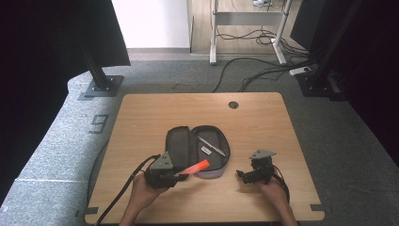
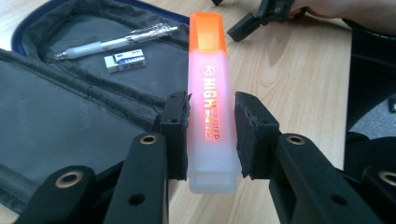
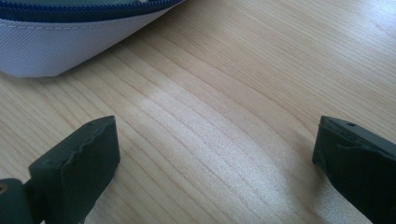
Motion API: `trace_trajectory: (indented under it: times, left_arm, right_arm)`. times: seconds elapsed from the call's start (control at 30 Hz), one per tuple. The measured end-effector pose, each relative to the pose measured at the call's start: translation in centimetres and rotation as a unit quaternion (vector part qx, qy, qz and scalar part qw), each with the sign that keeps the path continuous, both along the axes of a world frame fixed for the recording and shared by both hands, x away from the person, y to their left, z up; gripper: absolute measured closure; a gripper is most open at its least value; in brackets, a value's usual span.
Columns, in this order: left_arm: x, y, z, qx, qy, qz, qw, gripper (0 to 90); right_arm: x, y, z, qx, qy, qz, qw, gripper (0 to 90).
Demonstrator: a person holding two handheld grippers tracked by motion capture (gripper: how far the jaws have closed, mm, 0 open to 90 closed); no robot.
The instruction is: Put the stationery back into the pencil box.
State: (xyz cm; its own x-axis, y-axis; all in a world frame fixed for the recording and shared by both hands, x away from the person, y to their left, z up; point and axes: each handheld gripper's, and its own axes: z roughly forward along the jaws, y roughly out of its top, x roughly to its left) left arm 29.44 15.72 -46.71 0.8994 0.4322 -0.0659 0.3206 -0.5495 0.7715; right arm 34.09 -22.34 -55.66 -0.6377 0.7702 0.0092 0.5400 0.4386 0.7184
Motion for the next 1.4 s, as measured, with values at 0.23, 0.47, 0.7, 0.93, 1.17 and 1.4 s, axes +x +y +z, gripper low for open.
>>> trace_trajectory:
  times: [0.23, 0.47, 0.7, 0.93, 1.17, 1.4]
  left_arm:
    - [1.1, -1.0, 1.0, 0.008, -0.008, -0.001, 0.9999, 66.6]
    - [2.4, -2.0, 1.7, 0.011, -0.012, 0.003, 0.9999, 66.7]
    - [3.9, -2.6, 1.5, 0.009, -0.006, 0.015, 0.9998, 66.6]
    - [5.4, -3.5, 1.5, 0.015, -0.008, 0.025, 0.9996, 66.6]
    - [6.9, -4.8, 1.5, 0.016, -0.005, 0.031, 0.9994, 66.7]
    - [8.4, -5.9, 0.8, 0.018, -0.004, 0.038, 0.9991, 66.6]
  right_arm:
    - [0.0, 0.0, 0.0, 0.000, 0.000, 0.000, 1.0000, 0.3]
    - [0.0, 0.0, 0.0, 0.000, 0.000, -0.001, 1.0000, 0.3]
    - [0.0, 0.0, 0.0, 0.000, 0.000, -0.001, 1.0000, 0.3]
    - [0.0, 0.0, 0.0, 0.000, 0.000, -0.001, 1.0000, 0.3]
    - [0.0, 0.0, 0.0, 0.000, 0.000, -0.001, 1.0000, 0.3]
    - [0.0, 0.0, 0.0, 0.001, 0.001, 0.000, 1.0000, 0.3]
